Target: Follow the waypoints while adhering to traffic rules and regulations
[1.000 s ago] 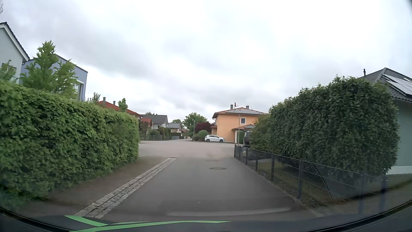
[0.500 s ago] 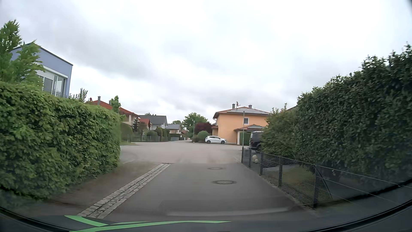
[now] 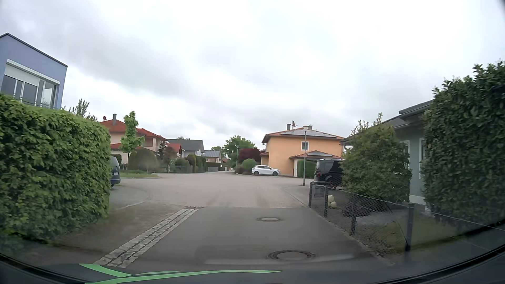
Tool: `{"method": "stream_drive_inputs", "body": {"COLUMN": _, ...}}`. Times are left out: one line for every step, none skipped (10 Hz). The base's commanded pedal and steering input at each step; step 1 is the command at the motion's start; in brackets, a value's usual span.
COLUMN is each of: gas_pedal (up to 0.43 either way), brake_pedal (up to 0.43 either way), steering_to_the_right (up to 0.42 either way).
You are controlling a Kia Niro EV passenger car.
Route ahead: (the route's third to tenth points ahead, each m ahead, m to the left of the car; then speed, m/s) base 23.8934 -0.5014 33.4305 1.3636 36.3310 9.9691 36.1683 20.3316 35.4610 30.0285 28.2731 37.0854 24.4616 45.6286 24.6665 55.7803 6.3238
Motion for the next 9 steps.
{"method": "stream_drive_inputs", "body": {"gas_pedal": 0.0, "brake_pedal": 0.0, "steering_to_the_right": 0.001}}
{"method": "stream_drive_inputs", "body": {"gas_pedal": 0.0, "brake_pedal": 0.0, "steering_to_the_right": 0.001}}
{"method": "stream_drive_inputs", "body": {"gas_pedal": 0.0, "brake_pedal": 0.0, "steering_to_the_right": 0.0}}
{"method": "stream_drive_inputs", "body": {"gas_pedal": 0.0, "brake_pedal": 0.0, "steering_to_the_right": 0.0}}
{"method": "stream_drive_inputs", "body": {"gas_pedal": 0.0, "brake_pedal": 0.0, "steering_to_the_right": 0.0}}
{"method": "stream_drive_inputs", "body": {"gas_pedal": 0.0, "brake_pedal": 0.0, "steering_to_the_right": 0.001}}
{"method": "stream_drive_inputs", "body": {"gas_pedal": 0.0, "brake_pedal": 0.0, "steering_to_the_right": 0.0}}
{"method": "stream_drive_inputs", "body": {"gas_pedal": 0.0, "brake_pedal": 0.0, "steering_to_the_right": 0.0}}
{"method": "stream_drive_inputs", "body": {"gas_pedal": 0.0, "brake_pedal": 0.0, "steering_to_the_right": 0.0}}
